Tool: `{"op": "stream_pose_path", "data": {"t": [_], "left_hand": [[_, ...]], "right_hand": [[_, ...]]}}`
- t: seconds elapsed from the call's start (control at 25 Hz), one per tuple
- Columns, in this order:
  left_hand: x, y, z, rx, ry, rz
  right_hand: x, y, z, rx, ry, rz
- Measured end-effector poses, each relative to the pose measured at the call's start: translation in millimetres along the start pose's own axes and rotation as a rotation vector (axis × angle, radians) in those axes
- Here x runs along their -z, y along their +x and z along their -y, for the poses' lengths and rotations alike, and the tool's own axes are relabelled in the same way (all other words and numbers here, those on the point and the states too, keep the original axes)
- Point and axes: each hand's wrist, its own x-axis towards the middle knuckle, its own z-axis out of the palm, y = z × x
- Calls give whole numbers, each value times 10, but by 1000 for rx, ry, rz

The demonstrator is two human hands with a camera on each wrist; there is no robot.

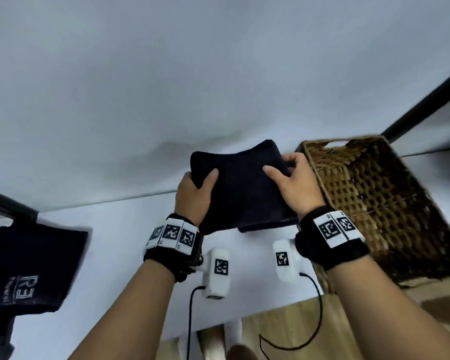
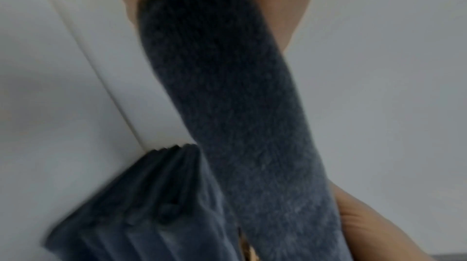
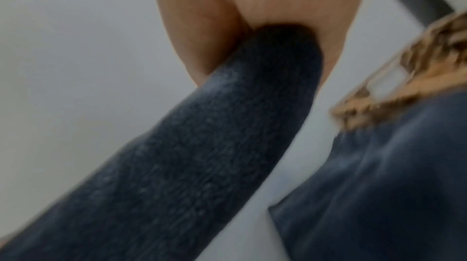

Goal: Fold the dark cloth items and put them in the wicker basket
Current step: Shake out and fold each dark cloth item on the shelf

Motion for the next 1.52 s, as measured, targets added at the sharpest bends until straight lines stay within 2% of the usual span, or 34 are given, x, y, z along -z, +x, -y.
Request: {"op": "stream_pose_path", "data": {"t": [0.12,0.24,0.36,0.44,0.48,0.52,0.6,0.64,0.68,0.8,0.96,1.04,1.08,1.16,1.32,1.52], "left_hand": [[-603,236,-203,9,5,81],[-1054,474,-115,49,121,173],[-1181,575,54,55,282,197],[-1166,554,82,77,284,171],[-1159,518,60,67,297,149],[-1144,488,25,17,364,113],[-1134,424,-20,-227,644,59],[-1134,395,-15,-356,792,87],[-1134,372,9,-426,913,160],[-1125,355,167,-341,1103,336],[-1074,293,139,-393,1083,327],[-869,261,43,-425,1001,250],[-705,235,19,-424,972,204],[-252,150,21,-382,963,115],[891,-61,233,-182,1019,-52],[2326,-299,800,47,1173,-218]], "right_hand": [[483,501,-64,-30,-164,-27],[718,829,-277,-56,-383,0],[715,927,-441,-63,-542,82],[704,927,-458,-7,-597,68],[699,894,-449,69,-645,26],[680,872,-449,186,-681,-31],[605,819,-501,433,-644,-92],[547,779,-547,500,-647,-48],[482,739,-609,512,-693,22],[350,703,-790,396,-833,163],[304,646,-676,399,-827,132],[161,498,-451,462,-734,100],[26,380,-312,488,-669,129],[-363,89,-35,511,-561,294],[-1359,-529,331,550,-474,648],[-2726,-1305,514,542,-479,897]]}}
